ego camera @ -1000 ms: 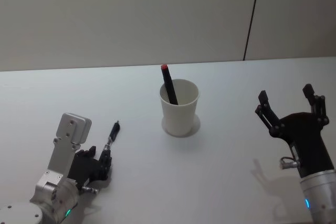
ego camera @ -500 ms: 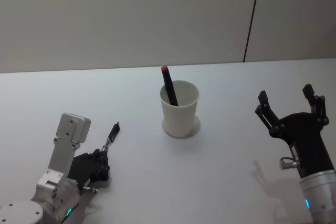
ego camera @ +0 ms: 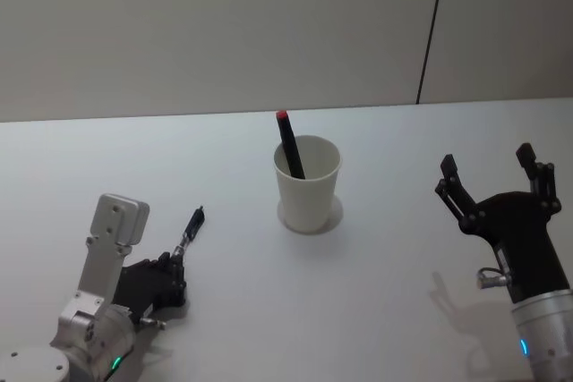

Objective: Place the pen into the pen holder.

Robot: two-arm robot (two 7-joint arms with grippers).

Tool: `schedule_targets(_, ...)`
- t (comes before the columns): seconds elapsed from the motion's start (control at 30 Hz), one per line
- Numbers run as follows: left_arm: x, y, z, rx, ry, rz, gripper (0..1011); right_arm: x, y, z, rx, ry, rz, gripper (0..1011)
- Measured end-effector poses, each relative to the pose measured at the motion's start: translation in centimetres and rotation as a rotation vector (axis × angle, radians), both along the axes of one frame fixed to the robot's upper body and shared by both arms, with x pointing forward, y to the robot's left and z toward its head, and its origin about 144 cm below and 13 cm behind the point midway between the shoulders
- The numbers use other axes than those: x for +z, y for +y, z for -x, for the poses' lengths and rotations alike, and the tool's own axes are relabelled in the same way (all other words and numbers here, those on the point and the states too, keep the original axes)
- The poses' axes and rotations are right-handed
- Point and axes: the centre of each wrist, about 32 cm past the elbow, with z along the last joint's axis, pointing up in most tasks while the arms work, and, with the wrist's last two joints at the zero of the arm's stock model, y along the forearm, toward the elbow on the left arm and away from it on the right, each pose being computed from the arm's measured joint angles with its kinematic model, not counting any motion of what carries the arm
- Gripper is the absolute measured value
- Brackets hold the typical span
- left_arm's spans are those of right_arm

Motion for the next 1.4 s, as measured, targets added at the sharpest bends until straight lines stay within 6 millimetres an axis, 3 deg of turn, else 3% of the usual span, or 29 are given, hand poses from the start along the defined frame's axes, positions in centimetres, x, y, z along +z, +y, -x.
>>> schedule_targets(0.87, 1.2, 1.1, 0.7, 0.024, -0.368, 0.143, 139, 0.0, 0.0, 0.0, 0.000, 0.000, 0.000, 1002)
schedule_targets(1.4, 1.5, 2.0, -0.4, -0.139, -0.606, 0.247, 138, 0.0, 0.0, 0.0, 0.000, 0.000, 0.000, 1002)
